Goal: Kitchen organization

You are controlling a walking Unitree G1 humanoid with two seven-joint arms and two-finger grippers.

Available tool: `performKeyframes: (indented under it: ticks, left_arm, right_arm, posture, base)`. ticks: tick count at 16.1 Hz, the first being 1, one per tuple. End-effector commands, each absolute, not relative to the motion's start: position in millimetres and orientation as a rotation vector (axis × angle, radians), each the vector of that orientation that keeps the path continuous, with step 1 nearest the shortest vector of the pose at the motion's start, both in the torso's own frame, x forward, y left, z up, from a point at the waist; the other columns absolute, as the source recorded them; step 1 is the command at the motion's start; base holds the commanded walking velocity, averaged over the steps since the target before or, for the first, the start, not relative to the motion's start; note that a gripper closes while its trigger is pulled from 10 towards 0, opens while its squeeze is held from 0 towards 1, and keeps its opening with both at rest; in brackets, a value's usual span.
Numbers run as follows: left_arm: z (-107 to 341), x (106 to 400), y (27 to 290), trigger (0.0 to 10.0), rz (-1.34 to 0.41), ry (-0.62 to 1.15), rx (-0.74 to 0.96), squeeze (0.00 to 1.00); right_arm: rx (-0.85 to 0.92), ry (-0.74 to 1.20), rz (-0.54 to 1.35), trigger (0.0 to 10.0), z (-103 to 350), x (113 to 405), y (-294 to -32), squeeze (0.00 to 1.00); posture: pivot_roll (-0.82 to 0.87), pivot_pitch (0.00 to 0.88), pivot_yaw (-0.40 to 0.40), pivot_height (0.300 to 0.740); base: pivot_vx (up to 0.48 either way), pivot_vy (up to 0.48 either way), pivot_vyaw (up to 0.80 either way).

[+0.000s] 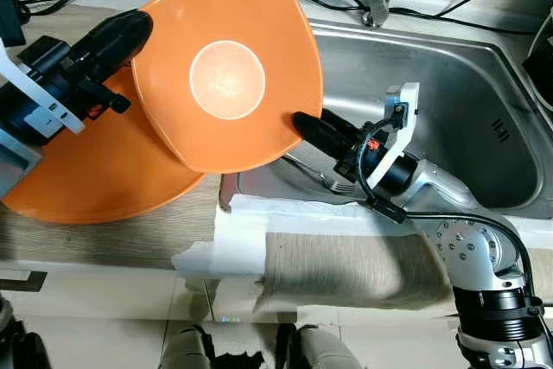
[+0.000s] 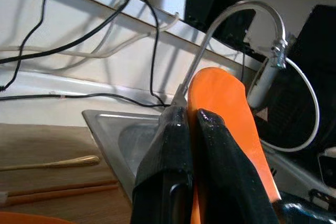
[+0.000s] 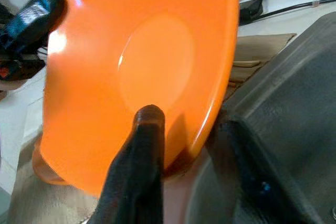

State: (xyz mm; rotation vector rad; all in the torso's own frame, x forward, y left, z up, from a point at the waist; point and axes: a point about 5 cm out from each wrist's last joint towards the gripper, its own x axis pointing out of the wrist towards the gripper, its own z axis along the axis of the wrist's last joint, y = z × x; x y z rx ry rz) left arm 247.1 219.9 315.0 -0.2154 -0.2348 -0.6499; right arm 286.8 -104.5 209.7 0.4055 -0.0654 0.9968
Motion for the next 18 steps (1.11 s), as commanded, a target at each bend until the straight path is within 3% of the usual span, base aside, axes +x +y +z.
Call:
performKeyframes:
  ticks: [1,2,3,4,5,6,13,14,16,18]
  left_arm:
    - [320,239,209,6.9,-0.736,-0.269,-0.169,0.0]
    - [319,239,208,4.7,-0.739,-0.269,-0.164,0.0]
    - [319,239,207,5.8,-0.74,-0.27,-0.163,0.0]
    - [319,239,207,10.0,-0.739,-0.271,-0.157,0.0]
    - [319,240,205,10.0,-0.741,-0.279,-0.158,0.0]
    - [318,240,203,10.0,-0.751,-0.283,-0.178,1.0]
    - [323,237,209,10.0,-0.752,-0.316,-0.155,1.0]
    - [326,238,214,10.0,-0.693,-0.358,-0.139,0.0]
    - [334,242,219,10.0,-0.632,-0.454,-0.183,0.0]
    - [331,242,214,10.0,-0.649,-0.425,-0.071,0.0]
  right_arm:
    - [0.397,-0.063,0.939,0.0,207,289,-114,0.0]
    - [0.396,-0.068,0.929,0.0,208,290,-115,0.0]
    - [0.395,-0.071,0.924,0.0,208,291,-116,0.0]
    - [0.393,-0.074,0.92,0.0,209,292,-117,0.0]
    - [0.391,-0.081,0.912,0.0,211,294,-118,0.0]
    - [0.389,-0.084,0.902,0.0,212,296,-119,0.0]
    - [0.375,-0.081,0.82,0.0,213,305,-128,0.0]
    - [0.379,-0.095,0.8,0.0,217,307,-133,0.0]
    - [0.356,-0.113,0.745,0.0,223,315,-146,0.0]
    - [0.325,-0.184,0.667,0.0,244,324,-171,0.0]
  posture:
    - [-0.07,0.163,-0.117,0.74]
    - [-0.07,0.159,-0.119,0.74]
    - [-0.07,0.159,-0.119,0.74]
    - [-0.07,0.159,-0.119,0.74]
    - [-0.07,0.152,-0.121,0.74]
    - [-0.07,0.15,-0.121,0.74]
    - [-0.08,0.15,-0.127,0.74]
    - [-0.08,0.15,-0.127,0.74]
    - [-0.08,0.162,-0.131,0.74]
    - [-0.08,0.165,-0.13,0.74]
  base:
    - [0.0,0.0,0.0]
    - [0.0,0.0,0.0]
    - [0.0,0.0,0.0]
    - [0.0,0.0,0.0]
    - [0.0,0.0,0.0]
    - [0.0,0.0,0.0]
    - [0.0,0.0,0.0]
    - [0.0,0.0,0.0]
    - [0.0,0.0,0.0]
    - [0.0,0.0,0.0]
